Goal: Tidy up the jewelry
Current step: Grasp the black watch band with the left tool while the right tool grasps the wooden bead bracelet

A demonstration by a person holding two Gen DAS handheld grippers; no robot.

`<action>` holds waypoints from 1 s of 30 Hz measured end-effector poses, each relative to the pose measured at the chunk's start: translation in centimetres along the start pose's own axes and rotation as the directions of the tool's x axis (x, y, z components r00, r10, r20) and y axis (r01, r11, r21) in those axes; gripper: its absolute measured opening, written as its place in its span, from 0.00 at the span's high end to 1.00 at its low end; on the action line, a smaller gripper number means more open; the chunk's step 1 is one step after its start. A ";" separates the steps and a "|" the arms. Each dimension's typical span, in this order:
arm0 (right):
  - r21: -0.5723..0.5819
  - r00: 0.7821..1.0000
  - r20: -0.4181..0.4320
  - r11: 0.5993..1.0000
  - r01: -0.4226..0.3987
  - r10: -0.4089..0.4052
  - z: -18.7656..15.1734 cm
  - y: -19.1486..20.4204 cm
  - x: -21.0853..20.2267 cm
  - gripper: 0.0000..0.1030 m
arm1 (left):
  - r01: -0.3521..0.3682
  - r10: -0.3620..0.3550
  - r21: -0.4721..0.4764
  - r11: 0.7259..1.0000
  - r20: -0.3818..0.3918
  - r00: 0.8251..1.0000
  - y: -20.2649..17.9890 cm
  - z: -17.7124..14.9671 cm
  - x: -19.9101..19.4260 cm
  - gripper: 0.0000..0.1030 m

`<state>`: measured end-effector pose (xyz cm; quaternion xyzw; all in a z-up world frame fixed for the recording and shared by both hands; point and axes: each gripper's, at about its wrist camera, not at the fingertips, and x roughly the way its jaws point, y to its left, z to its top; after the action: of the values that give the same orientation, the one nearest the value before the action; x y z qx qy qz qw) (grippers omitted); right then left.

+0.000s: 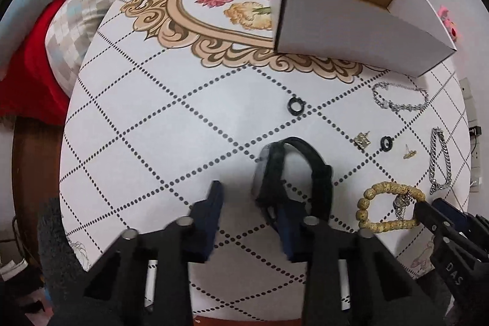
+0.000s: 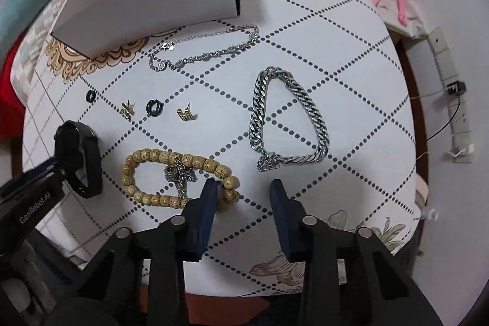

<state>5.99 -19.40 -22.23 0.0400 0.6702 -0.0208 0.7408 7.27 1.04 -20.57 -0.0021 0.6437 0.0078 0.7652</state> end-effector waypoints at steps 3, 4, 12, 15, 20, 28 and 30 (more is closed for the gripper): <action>-0.020 0.999 0.021 0.999 0.036 -0.035 0.0 0.6 0.0 0.75 | 0.000 0.000 0.019 1.000 0.011 1.000 -0.4 -0.1 0.0 0.89; -0.030 0.998 0.030 0.998 0.049 -0.048 -0.3 1.0 -0.1 0.77 | -0.003 0.003 0.025 1.000 0.013 1.000 -0.6 -0.1 -0.2 0.89; -0.043 0.997 0.067 0.998 0.050 -0.047 -0.6 1.8 -0.3 0.91 | -0.014 0.013 0.042 0.999 0.033 0.999 -1.1 -0.5 -0.4 0.89; -0.032 0.998 0.069 0.999 0.015 -0.013 -0.5 1.2 -0.9 0.91 | -0.012 0.010 0.045 0.999 0.042 0.999 -1.2 -0.3 -0.9 0.89; -0.029 0.992 0.119 0.999 -0.030 0.033 -0.4 0.7 -3.5 0.91 | 0.001 -0.005 0.052 0.999 0.075 0.997 -0.9 -0.1 -2.9 0.89; -0.032 0.977 0.188 0.995 -0.096 0.100 0.6 0.0 -7.6 0.91 | 0.049 -0.054 0.042 0.998 0.132 0.990 -0.9 0.3 -6.7 0.89; -0.040 0.974 0.198 0.993 -0.107 0.113 1.1 -0.4 -8.2 0.91 | 0.062 -0.067 0.038 0.997 0.147 0.987 -0.9 0.9 -7.4 0.89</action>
<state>6.25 -20.05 -13.97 0.0642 0.5894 0.0259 0.8048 6.89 0.09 -13.10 -0.0097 0.5846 -0.0275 0.8108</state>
